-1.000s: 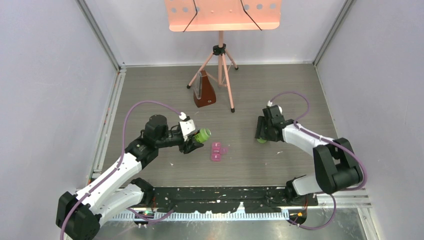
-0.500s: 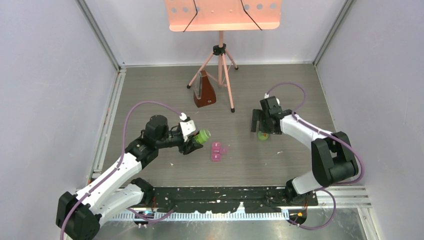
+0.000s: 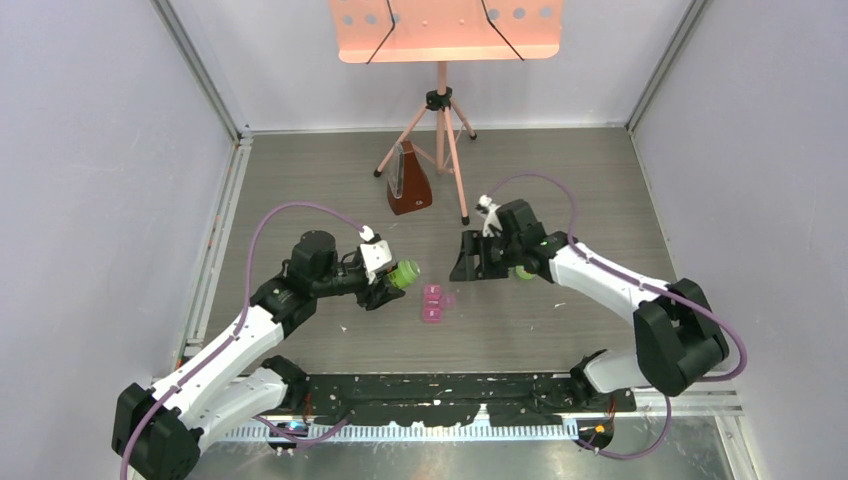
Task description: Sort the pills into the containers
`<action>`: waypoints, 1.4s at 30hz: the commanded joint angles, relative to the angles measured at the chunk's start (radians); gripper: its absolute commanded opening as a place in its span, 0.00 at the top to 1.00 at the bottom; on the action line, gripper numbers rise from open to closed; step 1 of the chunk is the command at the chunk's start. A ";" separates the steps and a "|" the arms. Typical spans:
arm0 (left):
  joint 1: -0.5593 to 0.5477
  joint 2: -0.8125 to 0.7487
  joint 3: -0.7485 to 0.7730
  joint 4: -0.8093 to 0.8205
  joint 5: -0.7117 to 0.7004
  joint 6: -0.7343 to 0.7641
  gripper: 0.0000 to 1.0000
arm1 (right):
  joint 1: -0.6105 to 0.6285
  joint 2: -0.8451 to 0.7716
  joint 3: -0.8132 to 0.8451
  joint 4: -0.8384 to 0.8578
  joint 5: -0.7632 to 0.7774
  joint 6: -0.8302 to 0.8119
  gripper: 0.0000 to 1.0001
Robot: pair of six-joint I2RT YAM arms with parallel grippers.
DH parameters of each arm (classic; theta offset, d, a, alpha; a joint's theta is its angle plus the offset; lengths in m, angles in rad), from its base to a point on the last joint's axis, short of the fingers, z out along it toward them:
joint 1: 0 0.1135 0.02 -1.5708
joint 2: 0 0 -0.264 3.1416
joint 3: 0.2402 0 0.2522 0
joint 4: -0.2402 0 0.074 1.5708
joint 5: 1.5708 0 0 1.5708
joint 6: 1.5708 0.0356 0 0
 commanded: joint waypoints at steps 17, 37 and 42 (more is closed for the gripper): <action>-0.004 0.032 0.021 0.022 -0.027 -0.044 1.00 | 0.130 0.232 0.064 0.056 -0.155 0.066 0.54; -0.069 0.124 0.024 0.047 -0.010 -0.034 1.00 | 0.094 0.236 0.144 -0.216 -0.070 -0.120 0.90; -0.114 0.186 0.037 0.026 -0.017 0.007 1.00 | 0.046 0.204 0.112 -0.228 -0.086 -0.143 0.86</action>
